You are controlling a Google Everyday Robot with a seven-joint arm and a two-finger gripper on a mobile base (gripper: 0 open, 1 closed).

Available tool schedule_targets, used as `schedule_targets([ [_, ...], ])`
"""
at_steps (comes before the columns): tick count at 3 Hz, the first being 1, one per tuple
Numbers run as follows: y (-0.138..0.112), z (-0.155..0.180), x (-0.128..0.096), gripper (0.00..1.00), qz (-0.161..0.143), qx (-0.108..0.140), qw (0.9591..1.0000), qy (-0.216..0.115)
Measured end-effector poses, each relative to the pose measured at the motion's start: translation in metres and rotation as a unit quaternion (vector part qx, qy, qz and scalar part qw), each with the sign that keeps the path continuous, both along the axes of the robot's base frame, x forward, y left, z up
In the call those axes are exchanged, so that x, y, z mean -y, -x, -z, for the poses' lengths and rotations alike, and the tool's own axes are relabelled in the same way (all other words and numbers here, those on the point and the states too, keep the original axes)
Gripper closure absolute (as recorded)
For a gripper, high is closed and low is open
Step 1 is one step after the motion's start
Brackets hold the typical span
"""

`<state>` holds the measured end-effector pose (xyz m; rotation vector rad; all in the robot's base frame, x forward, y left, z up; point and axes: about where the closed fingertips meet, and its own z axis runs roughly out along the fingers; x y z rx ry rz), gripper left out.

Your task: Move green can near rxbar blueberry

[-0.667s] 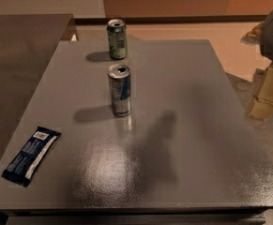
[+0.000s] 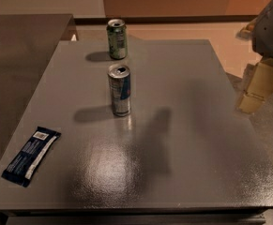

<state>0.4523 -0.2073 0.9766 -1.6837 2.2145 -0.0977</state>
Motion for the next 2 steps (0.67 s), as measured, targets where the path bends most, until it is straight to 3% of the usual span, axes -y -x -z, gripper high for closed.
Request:
schedule_targets([
  [2, -0.097, 0.001, -0.021, 0.0, 0.034, 0.047, 0.9971, -0.05],
])
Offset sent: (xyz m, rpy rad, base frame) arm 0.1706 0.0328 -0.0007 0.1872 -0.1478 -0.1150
